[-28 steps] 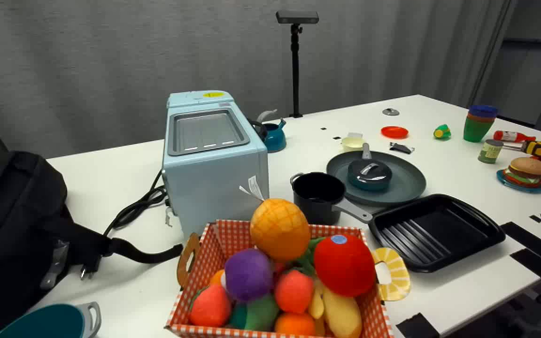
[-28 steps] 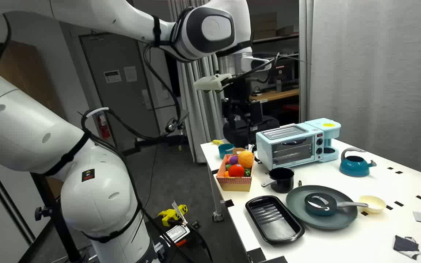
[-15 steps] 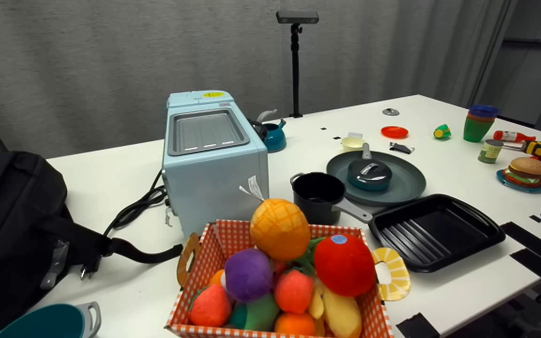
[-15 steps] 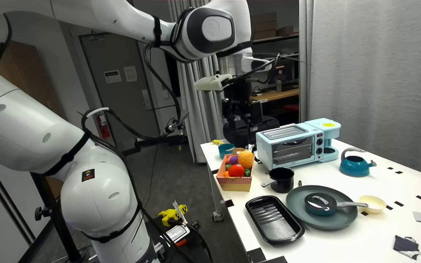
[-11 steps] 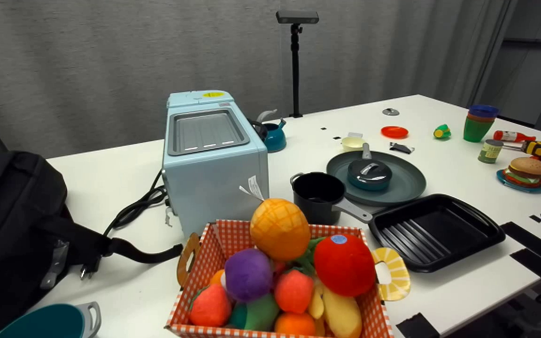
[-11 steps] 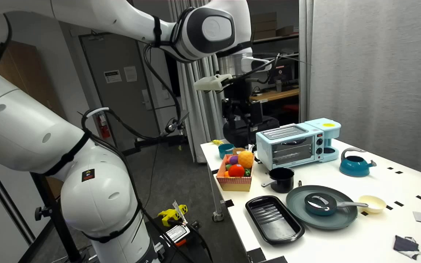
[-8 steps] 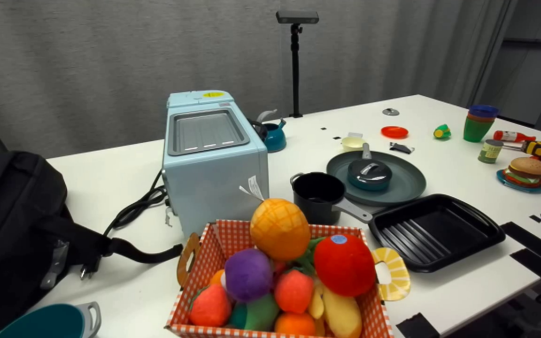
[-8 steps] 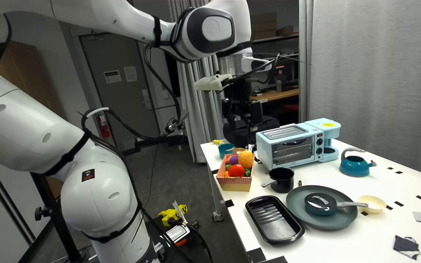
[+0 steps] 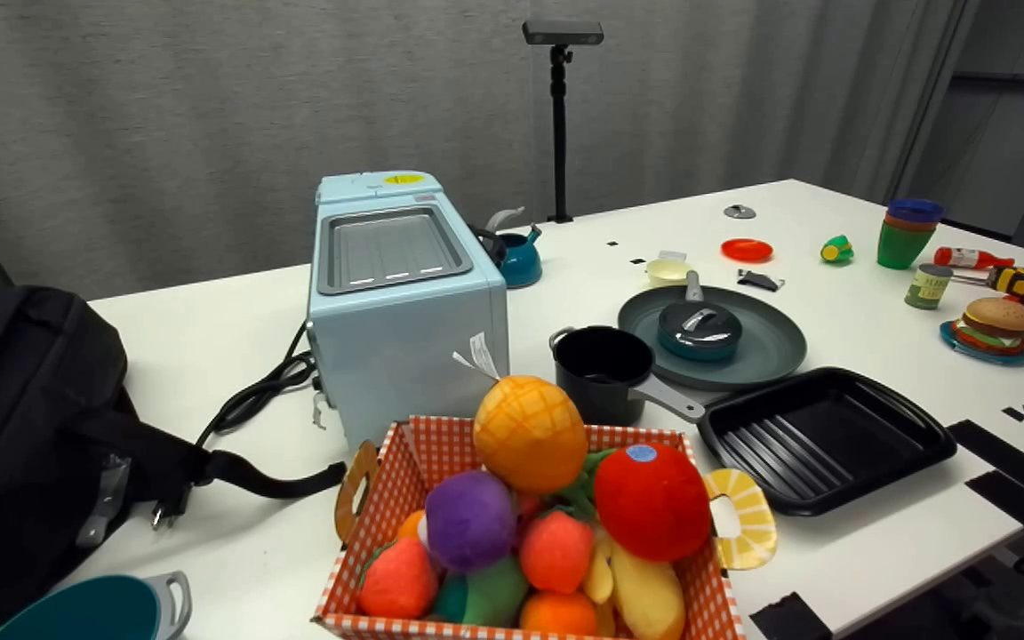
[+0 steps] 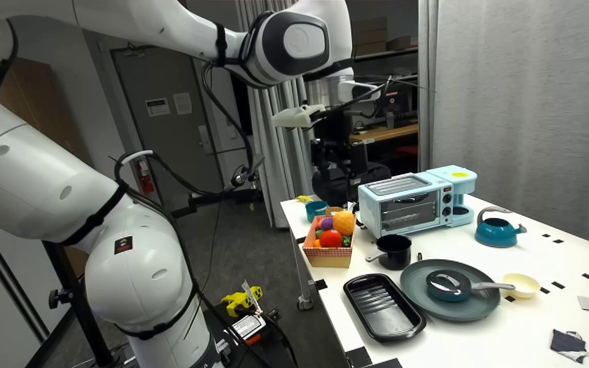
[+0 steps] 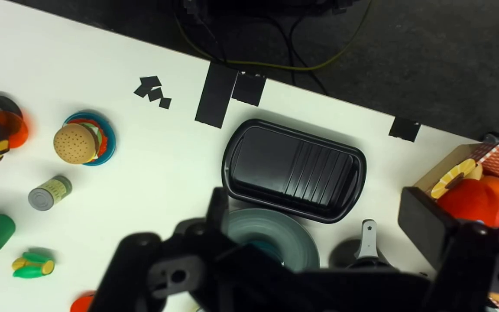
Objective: Take the lid from the blue pan and put it on the black pot then put the lid back on the blue pan
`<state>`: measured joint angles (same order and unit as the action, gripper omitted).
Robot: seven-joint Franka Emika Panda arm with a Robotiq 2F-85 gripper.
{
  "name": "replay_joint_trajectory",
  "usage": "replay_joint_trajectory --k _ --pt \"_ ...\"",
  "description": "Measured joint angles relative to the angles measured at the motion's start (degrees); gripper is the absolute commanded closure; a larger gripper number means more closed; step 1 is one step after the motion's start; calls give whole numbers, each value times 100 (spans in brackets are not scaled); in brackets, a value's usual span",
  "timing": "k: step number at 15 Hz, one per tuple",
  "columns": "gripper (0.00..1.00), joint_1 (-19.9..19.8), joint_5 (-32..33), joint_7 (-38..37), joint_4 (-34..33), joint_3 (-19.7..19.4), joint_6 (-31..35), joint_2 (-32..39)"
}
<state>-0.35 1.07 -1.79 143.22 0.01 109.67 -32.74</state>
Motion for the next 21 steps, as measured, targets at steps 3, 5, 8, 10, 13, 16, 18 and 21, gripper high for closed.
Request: replay_joint_trajectory --k 3,5,8,10,13,16,18,21 --pt "0 -49 0 -124 -37 -6 139 215" --pt "0 -119 15 -245 -68 -23 443 467" --pt "0 -263 51 -431 -159 -52 1076 971" --pt "0 -341 74 -543 -265 -58 1435 1350" --pt "0 -388 112 -705 -455 -58 1790 1885" --pt "0 -386 131 -773 -557 -57 1859 2167" --pt "0 -385 131 -773 -549 -57 1859 2138" --pt "0 -385 131 -773 -550 -57 1859 2131"
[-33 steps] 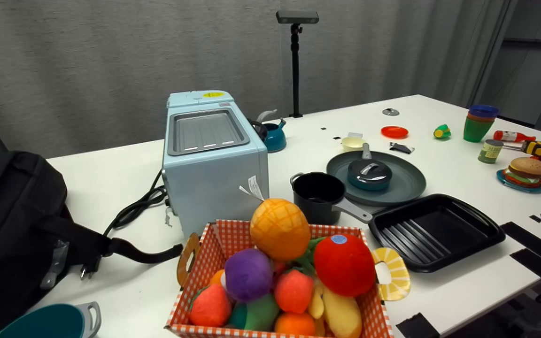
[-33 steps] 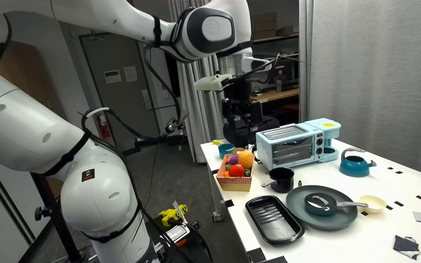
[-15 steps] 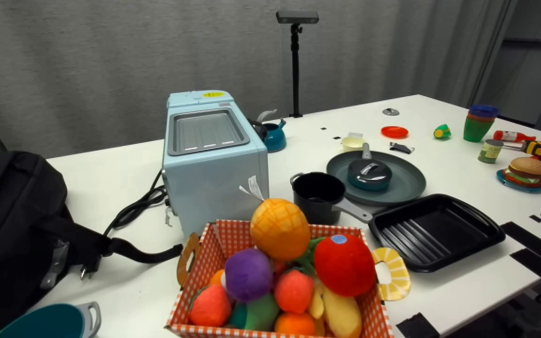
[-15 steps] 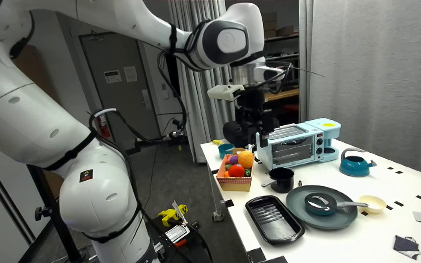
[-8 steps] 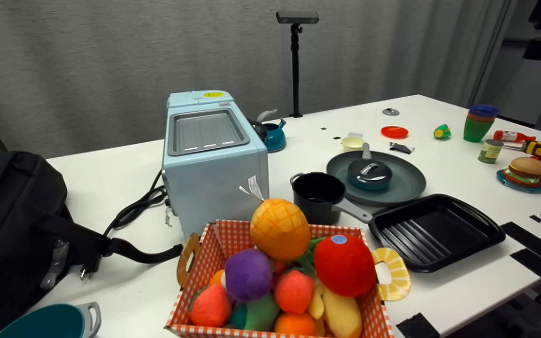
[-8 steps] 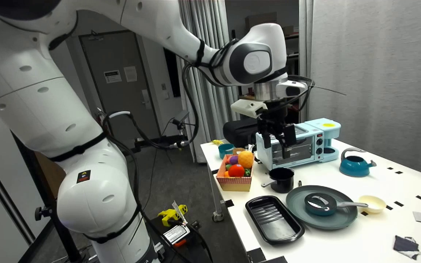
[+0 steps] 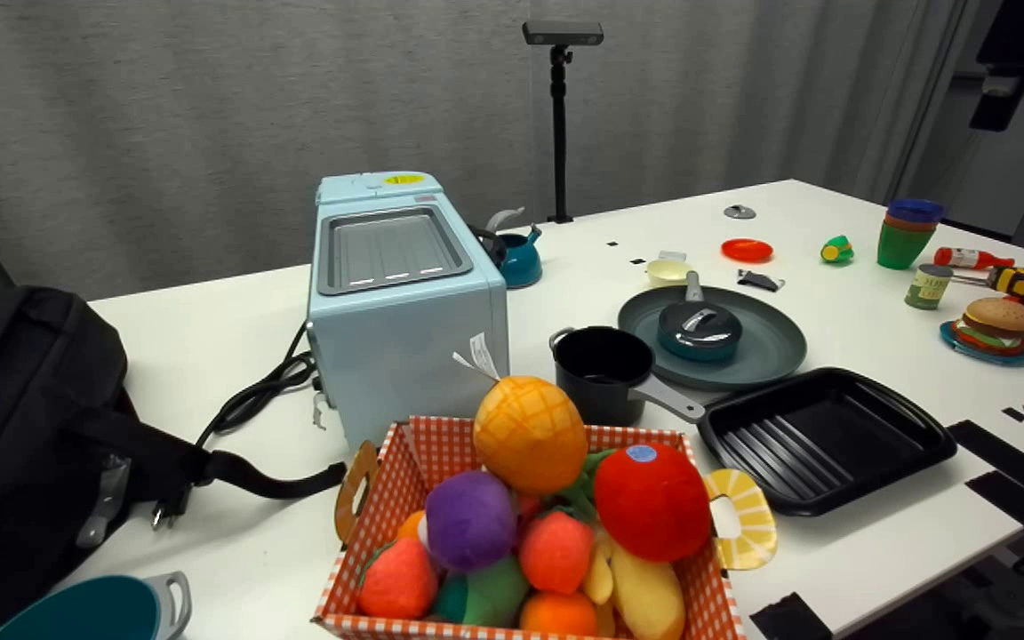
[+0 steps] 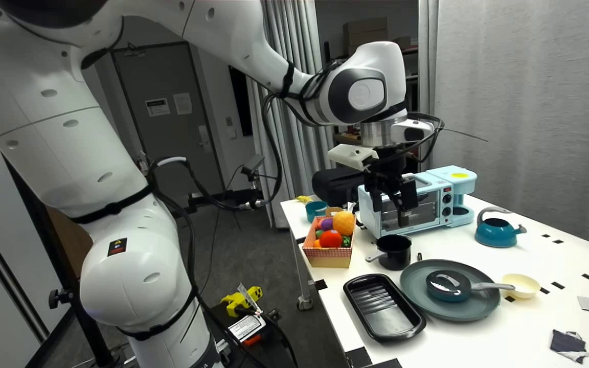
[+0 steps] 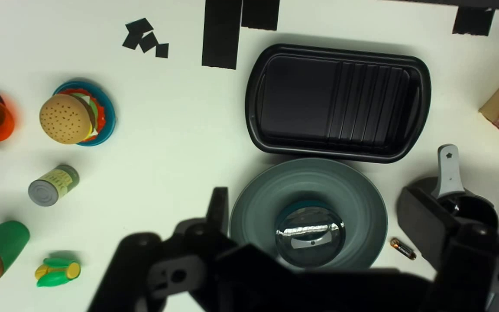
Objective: Take the lid from the blue pan and put it on the black pot then put the lid back on the blue pan
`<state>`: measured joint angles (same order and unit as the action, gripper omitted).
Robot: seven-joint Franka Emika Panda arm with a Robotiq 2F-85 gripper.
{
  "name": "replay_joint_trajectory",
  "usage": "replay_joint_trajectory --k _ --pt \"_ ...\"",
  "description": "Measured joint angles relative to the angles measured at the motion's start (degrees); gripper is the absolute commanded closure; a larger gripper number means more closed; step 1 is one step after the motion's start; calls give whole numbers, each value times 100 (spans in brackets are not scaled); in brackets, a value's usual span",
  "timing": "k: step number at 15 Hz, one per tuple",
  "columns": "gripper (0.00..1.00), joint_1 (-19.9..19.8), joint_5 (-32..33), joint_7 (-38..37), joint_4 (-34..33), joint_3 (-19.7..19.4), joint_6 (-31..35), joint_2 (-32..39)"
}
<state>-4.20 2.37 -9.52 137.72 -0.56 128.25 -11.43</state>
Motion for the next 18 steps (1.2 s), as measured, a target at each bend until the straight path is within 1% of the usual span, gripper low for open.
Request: replay_joint_trajectory --k 12,18 --pt "0 0 0 0 0 0 0 79" --pt "0 0 19 -372 -144 -5 191 506"
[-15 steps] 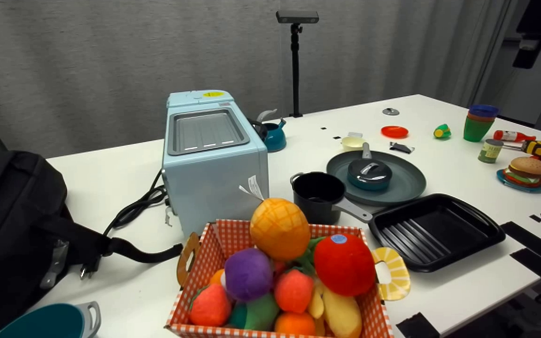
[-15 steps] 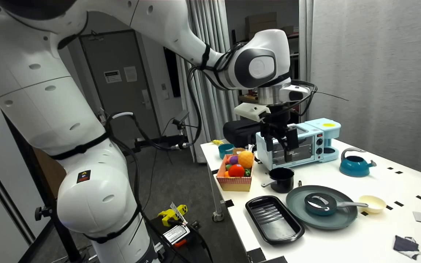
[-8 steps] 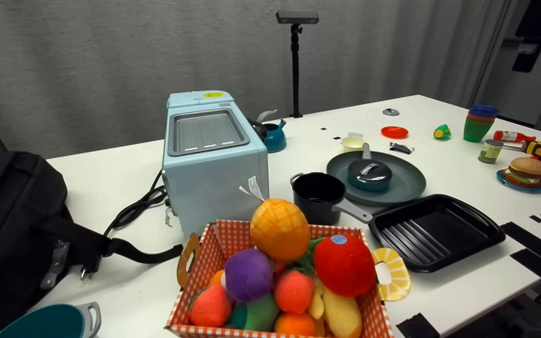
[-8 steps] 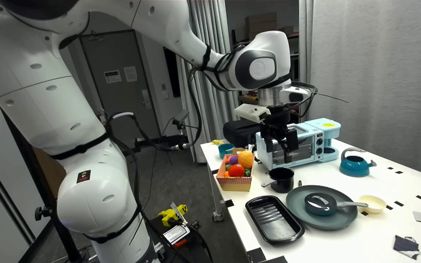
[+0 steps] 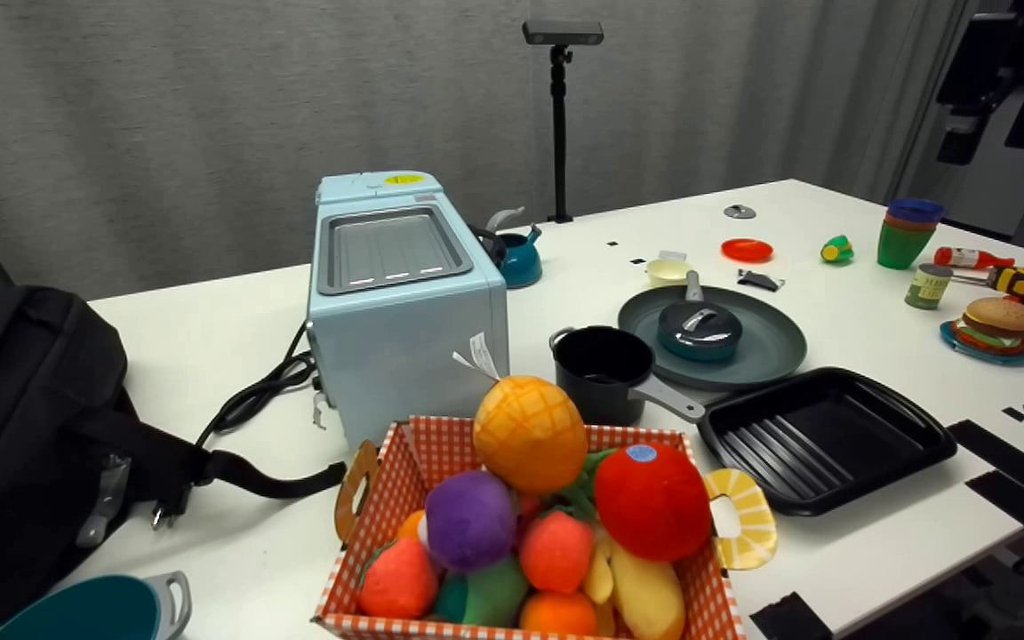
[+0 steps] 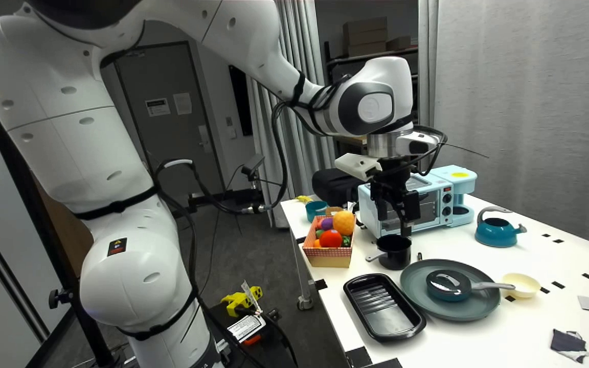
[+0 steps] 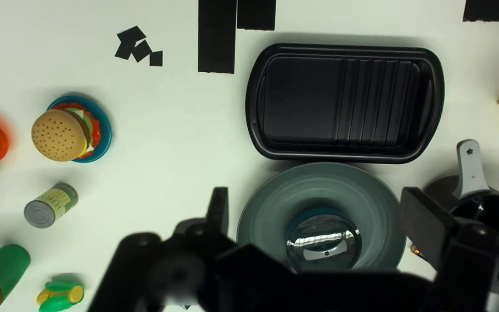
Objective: Take the lid from the blue pan and put it on the black pot then put the lid back on the blue pan
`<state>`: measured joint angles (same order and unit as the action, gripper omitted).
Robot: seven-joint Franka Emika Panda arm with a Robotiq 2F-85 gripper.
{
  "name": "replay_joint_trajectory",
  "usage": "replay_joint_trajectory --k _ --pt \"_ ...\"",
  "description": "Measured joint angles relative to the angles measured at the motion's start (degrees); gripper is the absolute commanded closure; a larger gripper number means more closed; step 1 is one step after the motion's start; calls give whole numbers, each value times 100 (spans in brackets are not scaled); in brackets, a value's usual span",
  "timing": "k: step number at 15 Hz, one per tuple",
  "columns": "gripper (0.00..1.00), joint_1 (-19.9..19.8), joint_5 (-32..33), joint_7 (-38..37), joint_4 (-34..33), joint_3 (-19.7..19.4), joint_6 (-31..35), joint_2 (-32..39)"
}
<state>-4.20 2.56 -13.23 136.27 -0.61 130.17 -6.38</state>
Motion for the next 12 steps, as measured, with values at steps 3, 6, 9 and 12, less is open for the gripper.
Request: replay_joint_trajectory --k 3,6,9,12 --pt "0 0 48 -300 -152 -5 207 320" --pt "0 0 107 -661 -304 -6 427 648" --pt "0 10 219 -1134 -464 -9 704 994" --pt "0 56 344 -1660 -663 -44 966 1362"
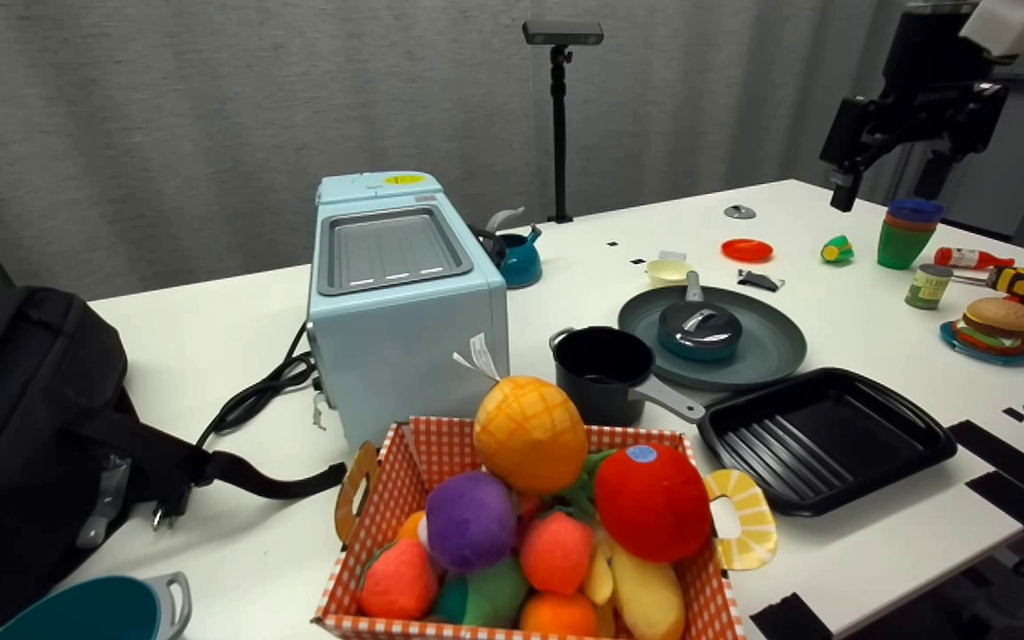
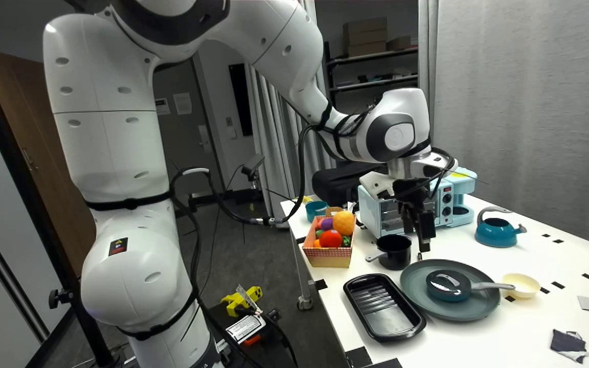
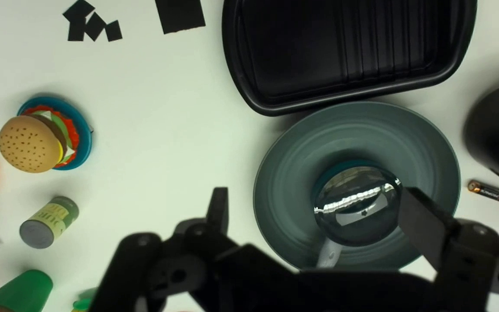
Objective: Take the lid from the blue pan and put it on the black pot then put the lid back on the blue pan
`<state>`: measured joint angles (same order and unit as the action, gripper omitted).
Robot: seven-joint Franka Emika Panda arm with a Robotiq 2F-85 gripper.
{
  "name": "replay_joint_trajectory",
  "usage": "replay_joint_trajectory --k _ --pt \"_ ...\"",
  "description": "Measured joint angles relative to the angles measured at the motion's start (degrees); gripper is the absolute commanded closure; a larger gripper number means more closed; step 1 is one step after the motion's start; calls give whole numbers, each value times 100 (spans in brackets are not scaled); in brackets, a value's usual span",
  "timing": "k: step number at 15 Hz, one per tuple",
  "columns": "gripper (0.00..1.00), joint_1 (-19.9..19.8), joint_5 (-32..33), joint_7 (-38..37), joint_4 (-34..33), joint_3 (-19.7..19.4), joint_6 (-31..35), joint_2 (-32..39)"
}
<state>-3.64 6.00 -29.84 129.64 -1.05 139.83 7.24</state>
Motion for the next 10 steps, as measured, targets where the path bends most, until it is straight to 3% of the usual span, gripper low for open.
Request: replay_joint_trajectory --k 10 --pt "0 459 82 -1644 -868 -442 489 1083"
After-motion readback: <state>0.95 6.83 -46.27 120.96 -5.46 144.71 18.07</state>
